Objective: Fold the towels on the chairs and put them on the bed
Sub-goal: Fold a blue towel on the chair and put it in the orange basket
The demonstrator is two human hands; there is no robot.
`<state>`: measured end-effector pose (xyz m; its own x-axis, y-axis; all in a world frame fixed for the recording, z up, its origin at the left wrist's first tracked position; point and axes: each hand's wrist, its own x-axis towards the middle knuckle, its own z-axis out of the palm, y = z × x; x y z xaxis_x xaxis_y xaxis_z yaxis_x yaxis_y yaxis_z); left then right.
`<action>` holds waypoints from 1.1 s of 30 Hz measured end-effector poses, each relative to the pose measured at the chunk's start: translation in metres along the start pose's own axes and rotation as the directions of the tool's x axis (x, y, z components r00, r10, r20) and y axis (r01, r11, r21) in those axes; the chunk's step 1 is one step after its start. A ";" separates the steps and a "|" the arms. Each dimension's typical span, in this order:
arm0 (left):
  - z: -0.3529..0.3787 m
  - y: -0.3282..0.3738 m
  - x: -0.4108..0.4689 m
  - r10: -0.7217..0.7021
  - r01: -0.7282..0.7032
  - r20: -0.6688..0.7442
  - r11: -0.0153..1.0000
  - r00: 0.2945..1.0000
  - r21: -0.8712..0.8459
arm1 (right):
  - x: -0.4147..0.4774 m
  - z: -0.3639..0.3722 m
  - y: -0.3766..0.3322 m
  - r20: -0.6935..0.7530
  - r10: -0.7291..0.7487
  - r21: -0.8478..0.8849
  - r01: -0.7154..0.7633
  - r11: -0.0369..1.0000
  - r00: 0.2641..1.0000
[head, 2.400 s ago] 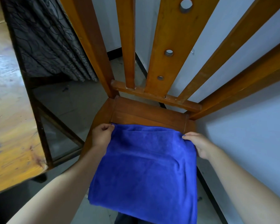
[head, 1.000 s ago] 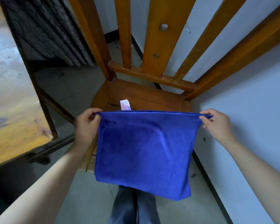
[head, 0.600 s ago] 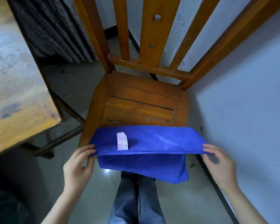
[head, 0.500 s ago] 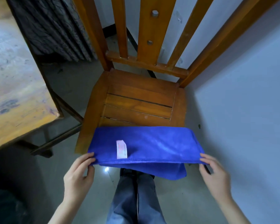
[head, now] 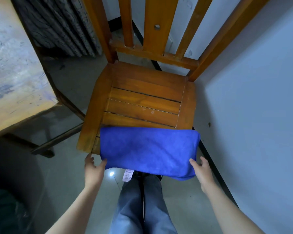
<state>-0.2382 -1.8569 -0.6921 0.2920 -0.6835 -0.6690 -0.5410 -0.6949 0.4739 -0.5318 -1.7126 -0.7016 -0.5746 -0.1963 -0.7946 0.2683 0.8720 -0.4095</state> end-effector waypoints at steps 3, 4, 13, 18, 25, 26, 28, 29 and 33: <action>0.008 0.016 0.002 -0.157 0.169 0.062 0.935 0.986 -0.313 | 0.017 0.003 -0.005 0.104 0.152 0.174 -0.168 0.970 0.983; 0.009 0.016 0.002 -0.177 0.187 0.058 0.924 0.982 -0.335 | 0.021 0.003 -0.005 0.140 0.169 0.204 -0.195 0.959 0.976; 0.006 0.026 -0.006 -0.151 0.161 0.157 0.986 0.976 -0.047 | 0.006 -0.014 -0.031 0.085 0.059 0.112 -0.069 0.991 0.995; -0.014 0.052 -0.019 0.090 -0.086 0.156 0.996 0.984 -0.030 | -0.012 -0.017 -0.069 0.023 -0.105 0.104 0.102 0.989 0.994; -0.020 0.089 0.004 0.257 -0.253 0.074 0.965 0.963 -0.063 | -0.005 -0.015 -0.131 -0.001 -0.318 -0.011 0.318 0.948 0.948; -0.017 0.089 0.009 0.238 -0.238 0.102 0.971 0.966 -0.015 | 0.001 -0.015 -0.132 -0.015 -0.315 -0.074 0.313 0.947 0.949; -0.011 0.083 0.017 0.184 -0.204 0.200 0.975 0.962 0.084 | 0.015 -0.013 -0.130 -0.035 -0.320 -0.196 0.307 0.931 0.947; -0.009 0.078 0.018 0.165 -0.204 0.240 0.968 0.957 0.149 | 0.019 -0.014 -0.131 -0.039 -0.325 -0.252 0.306 0.918 0.945; -0.006 0.062 0.013 0.269 -0.375 0.274 0.787 0.923 0.490 | 0.023 -0.014 -0.138 -0.068 -0.256 -0.316 0.223 0.922 0.964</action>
<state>-0.2627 -1.9104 -0.6680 -0.0919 -0.7568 -0.6471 -0.9215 -0.1816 0.3433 -0.5929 -1.8310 -0.6575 -0.6753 -0.3823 -0.6307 -0.1252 0.9022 -0.4128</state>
